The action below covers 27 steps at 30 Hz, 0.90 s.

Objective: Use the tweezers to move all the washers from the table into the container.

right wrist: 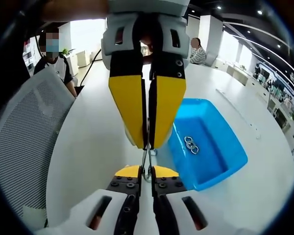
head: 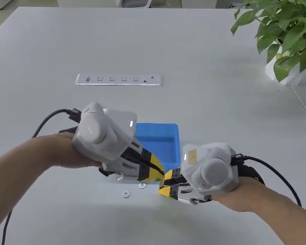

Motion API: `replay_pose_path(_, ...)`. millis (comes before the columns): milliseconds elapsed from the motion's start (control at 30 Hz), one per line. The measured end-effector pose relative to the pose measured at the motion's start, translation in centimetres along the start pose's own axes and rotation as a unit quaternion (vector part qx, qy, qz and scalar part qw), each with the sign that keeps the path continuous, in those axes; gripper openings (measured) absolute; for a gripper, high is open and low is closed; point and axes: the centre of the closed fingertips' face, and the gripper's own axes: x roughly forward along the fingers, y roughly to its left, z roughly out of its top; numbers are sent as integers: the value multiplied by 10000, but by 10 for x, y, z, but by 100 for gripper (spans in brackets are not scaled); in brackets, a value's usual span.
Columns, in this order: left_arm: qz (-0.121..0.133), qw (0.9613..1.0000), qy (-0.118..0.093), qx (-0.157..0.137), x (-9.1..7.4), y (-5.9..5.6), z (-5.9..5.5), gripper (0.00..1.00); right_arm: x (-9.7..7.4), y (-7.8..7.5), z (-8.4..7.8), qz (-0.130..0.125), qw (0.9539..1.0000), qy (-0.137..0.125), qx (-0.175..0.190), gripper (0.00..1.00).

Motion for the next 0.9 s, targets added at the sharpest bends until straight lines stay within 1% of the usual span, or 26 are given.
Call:
replay_pose_path(233,6,10000,11,-66,2,0,0,6,-1,0,-1,1,10000,-1,-20,7)
replay_pose_path(367,37,9999,74,-109,1,-2,-1,6,-1,1,0,2,10000,14,-54,7)
replay_pose_path(400,47,9999,131,-97,1,-3,-3,8,-1,1,-1,-5,10000,19,-60,7)
replay_pose_path(467,58,9998,158,-119,0,-4,-4,12,-1,1,-1,-9,10000,16,-50,7)
replay_pose_path(567,97,9998,117,-151,-2,-5,-3,13,-2,1,-2,-21,10000,19,-41,7)
replay_pose_path(667,155,9997,84,-163,-3,-4,-2,20,-3,1,-2,-38,10000,6,-3,7)
replay_pose_path(767,196,9995,70,-236,-4,-3,-2,27,-3,1,-3,-40,10000,13,-5,7)
replay_pose_path(833,205,9992,47,-349,-6,-4,-2,30,-3,1,-2,-40,10000,16,14,7)
replay_pose_path(867,249,9986,43,-466,-7,-4,-3,35,-3,1,-2,-39,10000,17,19,7)
replay_pose_path(900,295,9983,32,-503,-8,-4,-2,40,-3,2,-2,-30,10000,13,39,7)
